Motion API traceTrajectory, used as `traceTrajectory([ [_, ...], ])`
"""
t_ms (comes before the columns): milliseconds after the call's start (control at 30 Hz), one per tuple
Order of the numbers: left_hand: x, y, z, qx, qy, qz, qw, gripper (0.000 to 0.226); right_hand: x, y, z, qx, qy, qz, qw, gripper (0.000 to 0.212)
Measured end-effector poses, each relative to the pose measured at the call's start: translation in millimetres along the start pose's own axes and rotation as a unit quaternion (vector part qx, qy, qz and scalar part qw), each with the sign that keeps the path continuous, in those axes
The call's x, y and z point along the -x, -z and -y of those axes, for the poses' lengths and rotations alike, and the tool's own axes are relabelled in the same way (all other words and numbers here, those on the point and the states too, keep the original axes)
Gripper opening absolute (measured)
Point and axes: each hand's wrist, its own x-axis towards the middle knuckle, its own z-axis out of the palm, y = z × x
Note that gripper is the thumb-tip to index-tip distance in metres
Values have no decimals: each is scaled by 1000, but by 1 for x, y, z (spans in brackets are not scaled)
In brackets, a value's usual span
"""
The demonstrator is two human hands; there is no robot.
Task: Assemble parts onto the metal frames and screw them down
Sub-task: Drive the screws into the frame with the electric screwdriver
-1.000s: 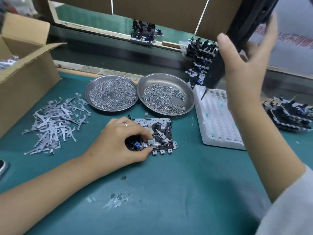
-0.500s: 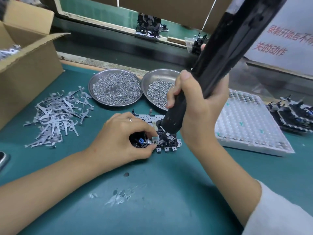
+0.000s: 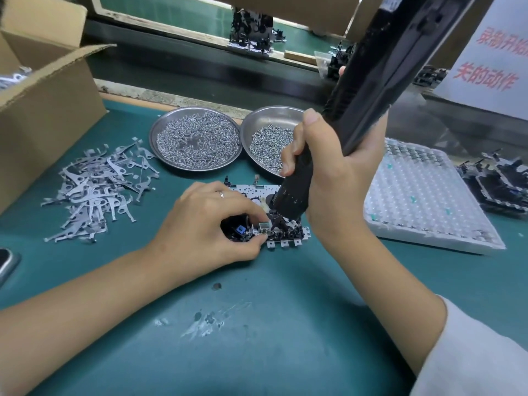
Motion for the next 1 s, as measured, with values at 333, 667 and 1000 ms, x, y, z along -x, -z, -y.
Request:
traceTrajectory([
  [333,-1,-1,-2,5,24,-9,1000,19,0,-2,8,-17,4,5,1000,23],
  [667,-2,-2,-1,8,9,-18,1000,23,1,-15,9,-57,-1,29,998,22],
  [1000,-2,-2,0,5,5,-17,1000,26,5,-16,5,-54,-8,24,998,22],
])
